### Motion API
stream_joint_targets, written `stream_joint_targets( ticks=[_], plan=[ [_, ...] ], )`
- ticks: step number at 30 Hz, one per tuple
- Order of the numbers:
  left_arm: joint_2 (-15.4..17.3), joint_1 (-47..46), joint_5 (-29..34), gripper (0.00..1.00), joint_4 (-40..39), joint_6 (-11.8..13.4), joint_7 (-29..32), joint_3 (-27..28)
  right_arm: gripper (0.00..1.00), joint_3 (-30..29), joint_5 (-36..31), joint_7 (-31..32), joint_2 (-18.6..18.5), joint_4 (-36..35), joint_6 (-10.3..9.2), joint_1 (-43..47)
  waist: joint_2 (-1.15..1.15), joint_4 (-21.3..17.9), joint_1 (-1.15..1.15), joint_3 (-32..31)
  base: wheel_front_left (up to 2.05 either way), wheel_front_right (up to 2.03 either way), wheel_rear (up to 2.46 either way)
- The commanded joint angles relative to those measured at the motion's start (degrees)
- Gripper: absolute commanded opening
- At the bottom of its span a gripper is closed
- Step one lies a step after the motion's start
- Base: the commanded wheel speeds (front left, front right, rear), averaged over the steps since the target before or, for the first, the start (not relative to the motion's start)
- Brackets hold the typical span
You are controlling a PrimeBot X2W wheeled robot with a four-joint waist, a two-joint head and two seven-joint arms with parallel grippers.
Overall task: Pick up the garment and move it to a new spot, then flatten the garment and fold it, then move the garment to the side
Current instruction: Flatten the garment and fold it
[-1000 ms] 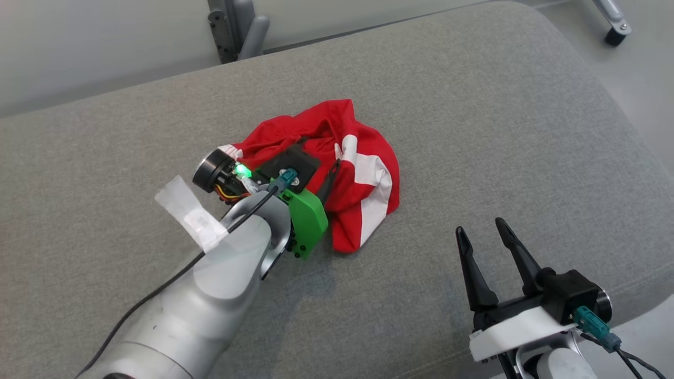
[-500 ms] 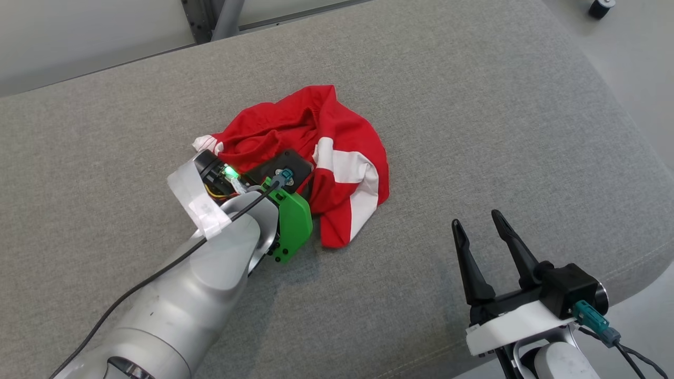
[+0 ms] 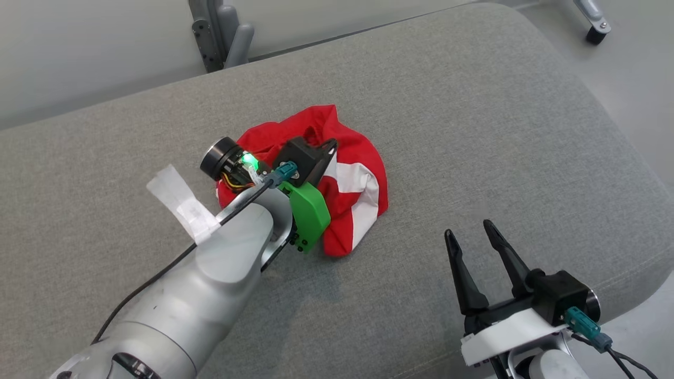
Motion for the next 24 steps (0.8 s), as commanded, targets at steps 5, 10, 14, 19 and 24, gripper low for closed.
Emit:
stream_joint_targets(
  ticks=[5,10,14,19,24],
  plan=[
    [0.61,-2.24,4.25,0.47,6.09,2.78,1.37,-4.68,1.0,0.82,0.61,-0.14,-0.09,0.26,0.0,1.63,0.0,-2.27,0.0,-2.12,0.0,0.0,0.0],
    [0.62,-2.99,4.94,1.0,10.77,2.55,2.8,-6.13,1.0,0.27,0.47,-0.14,-0.08,-0.09,0.0,1.5,0.0,-3.01,0.0,-0.34,0.0,0.0,0.0],
    [0.55,-3.89,4.99,1.0,13.12,1.52,4.57,-7.29,1.0,-0.1,0.41,-0.14,-0.08,-0.29,0.0,0.52,0.0,-3.01,0.0,1.59,0.0,0.0,0.0],
    [0.74,-5.37,4.63,1.0,14.67,2.03,3.68,-7.42,1.0,-0.21,1.03,-0.14,-0.1,-0.6,0.0,-0.57,0.0,-3.44,0.0,3.23,0.0,0.0,0.0],
    [1.01,-6.66,3.21,1.0,13.94,3.62,0.62,-5.61,1.0,-0.68,1.52,-0.14,-0.08,-0.54,0.0,-0.59,0.0,-3.2,0.0,3.82,0.0,0.0,0.0]
  ],
)
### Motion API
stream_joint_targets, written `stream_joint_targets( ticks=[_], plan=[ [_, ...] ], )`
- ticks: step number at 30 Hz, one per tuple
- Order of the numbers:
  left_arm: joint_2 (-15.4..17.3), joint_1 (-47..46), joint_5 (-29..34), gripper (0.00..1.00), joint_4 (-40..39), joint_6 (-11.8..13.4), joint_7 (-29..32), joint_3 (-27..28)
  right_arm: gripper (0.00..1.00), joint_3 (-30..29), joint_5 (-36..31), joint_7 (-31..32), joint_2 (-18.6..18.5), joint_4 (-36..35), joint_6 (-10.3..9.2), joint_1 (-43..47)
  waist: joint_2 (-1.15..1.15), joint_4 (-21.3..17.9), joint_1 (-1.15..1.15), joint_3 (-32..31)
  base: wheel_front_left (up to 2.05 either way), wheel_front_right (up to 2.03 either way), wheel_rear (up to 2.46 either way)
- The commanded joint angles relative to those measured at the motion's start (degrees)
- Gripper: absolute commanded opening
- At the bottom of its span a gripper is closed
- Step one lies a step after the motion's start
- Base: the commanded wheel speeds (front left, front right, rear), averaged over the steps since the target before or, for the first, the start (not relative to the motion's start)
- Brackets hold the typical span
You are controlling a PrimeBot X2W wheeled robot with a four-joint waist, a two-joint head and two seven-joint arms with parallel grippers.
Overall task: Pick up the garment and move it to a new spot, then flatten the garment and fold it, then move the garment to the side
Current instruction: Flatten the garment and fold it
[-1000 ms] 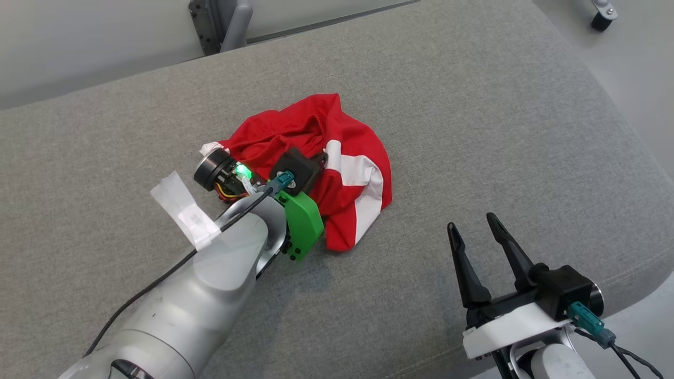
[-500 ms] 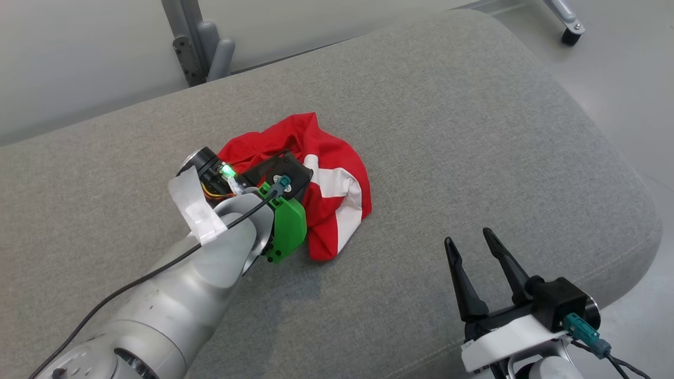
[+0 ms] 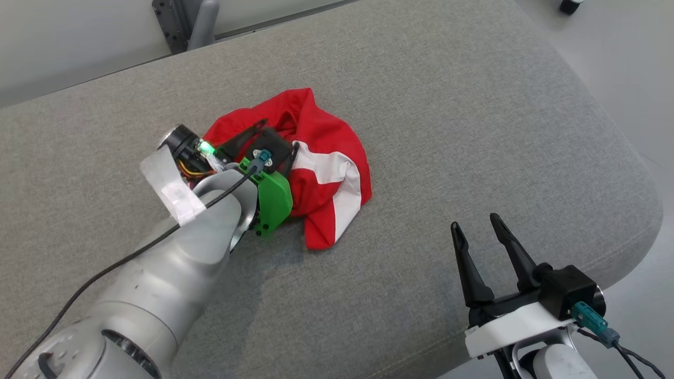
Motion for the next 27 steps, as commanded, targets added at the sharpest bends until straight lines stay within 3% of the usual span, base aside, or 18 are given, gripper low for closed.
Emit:
stream_joint_targets(
  ticks=[1,3,6,13,27],
  plan=[
    [0.61,-1.85,-0.83,1.0,-0.95,1.04,-0.82,0.86,1.0,-0.02,0.38,-0.14,-0.05,0.06,0.0,-0.16,0.0,0.15,0.0,0.12,0.0,0.0,0.0],
    [1.26,-2.66,-0.26,1.0,-2.66,2.72,-1.51,1.52,1.0,-0.55,0.41,-0.14,-0.08,0.19,0.0,0.1,0.0,0.52,0.0,0.11,0.0,0.0,0.0],
    [2.11,-1.86,0.81,1.0,-2.21,2.98,-1.74,0.36,1.0,-0.8,0.51,-0.14,-0.04,0.18,0.0,0.39,0.0,0.89,0.0,-0.04,0.0,0.0,0.0],
    [1.38,0.09,2.12,1.0,-0.08,-0.67,0.53,-3.13,1.0,-0.66,1.29,-0.14,-0.06,-0.21,0.0,-0.47,0.0,0.9,0.0,0.27,0.0,0.0,0.0],
    [0.19,1.49,2.86,1.0,-0.22,-1.3,1.01,-6.59,1.0,-0.92,2.24,-0.14,-0.05,-0.35,0.0,-0.78,0.0,-0.02,0.0,1.76,0.0,0.0,0.0]
  ],
)
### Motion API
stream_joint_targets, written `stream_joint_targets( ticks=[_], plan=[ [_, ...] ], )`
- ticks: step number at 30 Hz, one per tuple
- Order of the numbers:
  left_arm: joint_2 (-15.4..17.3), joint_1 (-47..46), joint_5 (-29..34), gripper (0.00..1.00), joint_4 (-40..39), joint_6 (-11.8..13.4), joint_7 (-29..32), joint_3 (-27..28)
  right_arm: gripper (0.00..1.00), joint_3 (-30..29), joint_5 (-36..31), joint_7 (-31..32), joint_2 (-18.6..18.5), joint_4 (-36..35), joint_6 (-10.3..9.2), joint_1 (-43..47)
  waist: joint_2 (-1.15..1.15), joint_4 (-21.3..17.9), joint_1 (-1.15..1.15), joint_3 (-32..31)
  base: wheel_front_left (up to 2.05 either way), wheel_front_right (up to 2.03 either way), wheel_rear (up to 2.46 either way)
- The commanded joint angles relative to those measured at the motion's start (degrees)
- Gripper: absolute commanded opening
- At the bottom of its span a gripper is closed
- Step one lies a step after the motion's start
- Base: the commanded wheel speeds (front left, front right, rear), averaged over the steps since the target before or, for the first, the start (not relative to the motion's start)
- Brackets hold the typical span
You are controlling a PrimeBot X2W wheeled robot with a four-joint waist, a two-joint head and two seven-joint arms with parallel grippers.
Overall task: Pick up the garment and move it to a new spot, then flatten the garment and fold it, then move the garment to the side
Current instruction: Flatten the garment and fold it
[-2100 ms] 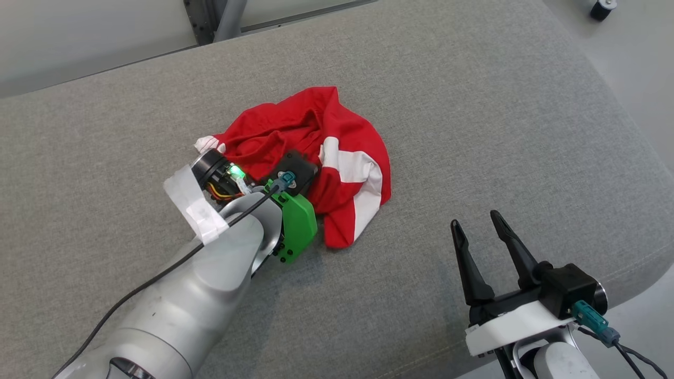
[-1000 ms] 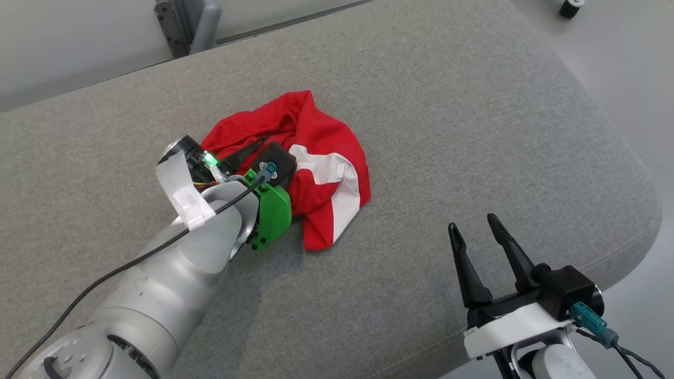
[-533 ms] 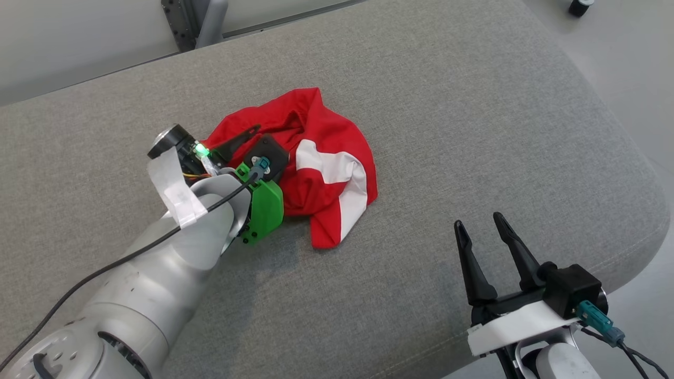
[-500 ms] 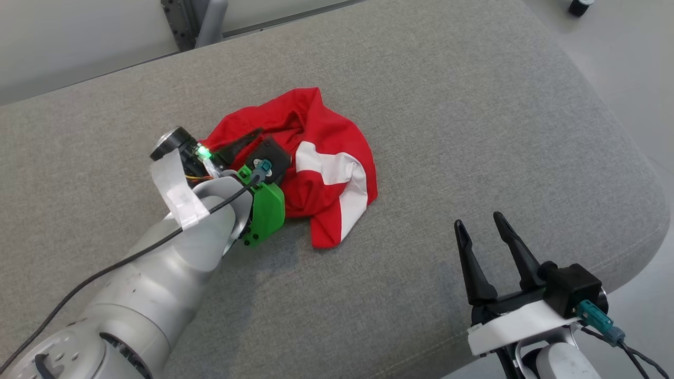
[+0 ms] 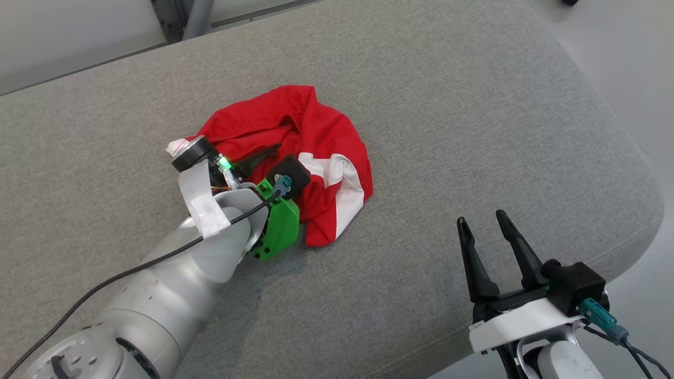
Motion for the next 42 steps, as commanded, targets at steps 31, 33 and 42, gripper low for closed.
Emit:
stream_joint_targets(
  ticks=[31,33,42],
  plan=[
    [-0.27,1.76,-26.37,0.0,-20.58,0.28,-1.12,12.45,1.0,-0.46,-2.04,-0.14,-0.05,1.4,0.0,3.73,0.0,2.42,0.0,-10.04,0.0,0.0,0.0],
    [-0.25,3.55,-26.4,0.0,-21.28,1.59,-0.15,10.0,1.0,-0.49,-2.18,-0.14,-0.05,1.3,0.0,3.96,0.0,3.3,0.0,-10.16,0.0,0.0,0.0],
    [-0.33,12.9,-18.52,1.0,-18.27,8.96,-2.01,-1.43,1.0,-0.6,-2.33,-0.14,-0.09,1.01,0.0,2.87,0.0,5.98,0.0,-8.12,0.0,0.0,0.0]
  ],
)
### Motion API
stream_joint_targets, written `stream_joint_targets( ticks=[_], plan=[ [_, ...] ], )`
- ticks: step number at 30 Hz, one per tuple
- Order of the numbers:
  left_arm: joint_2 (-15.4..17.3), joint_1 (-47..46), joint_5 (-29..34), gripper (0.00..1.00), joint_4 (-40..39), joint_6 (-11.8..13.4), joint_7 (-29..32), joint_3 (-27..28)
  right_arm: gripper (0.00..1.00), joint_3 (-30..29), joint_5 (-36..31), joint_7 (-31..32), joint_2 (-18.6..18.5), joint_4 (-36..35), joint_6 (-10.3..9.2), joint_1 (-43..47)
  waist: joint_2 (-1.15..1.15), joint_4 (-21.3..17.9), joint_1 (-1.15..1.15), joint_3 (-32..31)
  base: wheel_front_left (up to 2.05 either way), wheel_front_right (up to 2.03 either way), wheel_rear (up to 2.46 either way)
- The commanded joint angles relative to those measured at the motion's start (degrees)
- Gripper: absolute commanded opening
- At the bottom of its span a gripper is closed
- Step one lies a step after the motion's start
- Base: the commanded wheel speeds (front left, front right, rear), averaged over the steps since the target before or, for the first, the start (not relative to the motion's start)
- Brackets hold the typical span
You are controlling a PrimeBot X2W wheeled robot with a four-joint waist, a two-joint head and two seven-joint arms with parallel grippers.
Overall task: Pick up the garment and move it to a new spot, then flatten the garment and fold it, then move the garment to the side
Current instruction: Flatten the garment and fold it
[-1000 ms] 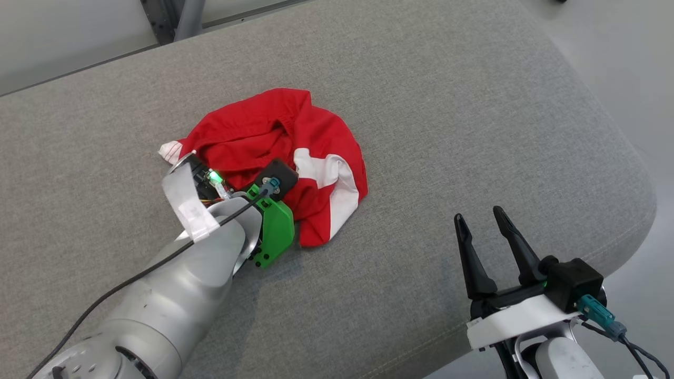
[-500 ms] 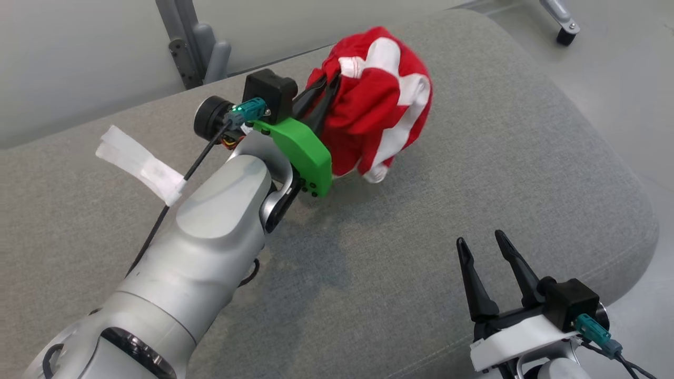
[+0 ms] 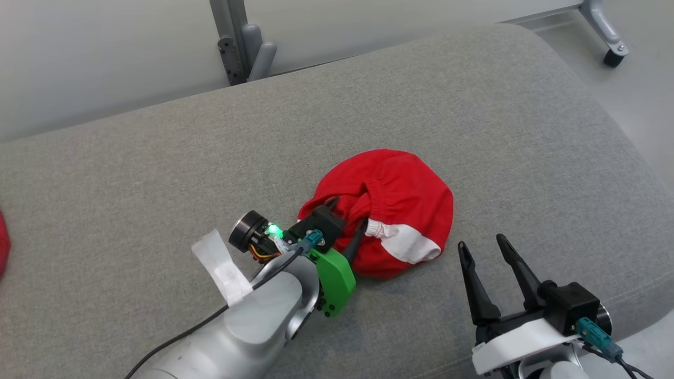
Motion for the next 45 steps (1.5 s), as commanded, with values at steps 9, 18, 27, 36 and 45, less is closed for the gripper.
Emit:
stream_joint_targets(
  ticks=[9,18,27,36,45],
  plan=[
    [2.61,0.35,7.79,1.0,-7.67,8.17,-1.09,0.41,1.0,-0.78,-0.4,-0.14,-0.1,-0.23,0.0,-0.99,0.0,0.92,0.0,1.33,0.0,0.0,0.0],
    [8.66,6.93,5.47,1.0,-22.1,7.73,-0.63,2.08,1.0,-1.81,0.16,-0.14,-0.1,-0.63,0.0,-0.21,0.0,0.93,0.0,2.54,0.0,0.0,0.0],
    [10.39,8.86,0.54,1.0,-29.82,3.85,5.22,1.46,1.0,-0.82,0.91,-0.14,-0.1,-0.64,0.0,-1.49,0.0,-0.01,0.0,3.36,0.0,0.0,0.0],
    [10.48,6.98,0.95,1.0,-29.87,5.56,7.03,1.45,1.0,-1.08,0.65,-0.14,-0.1,-0.54,0.0,-1.79,0.0,-1.4,0.0,3.94,0.0,0.0,0.0],
    [9.12,5.52,-0.68,0.83,-26.21,4.55,8.45,1.72,1.0,-0.78,1.13,-0.14,-0.1,-0.92,0.0,-2.22,0.0,-2.29,0.0,4.92,0.0,0.0,0.0]
  ],
)
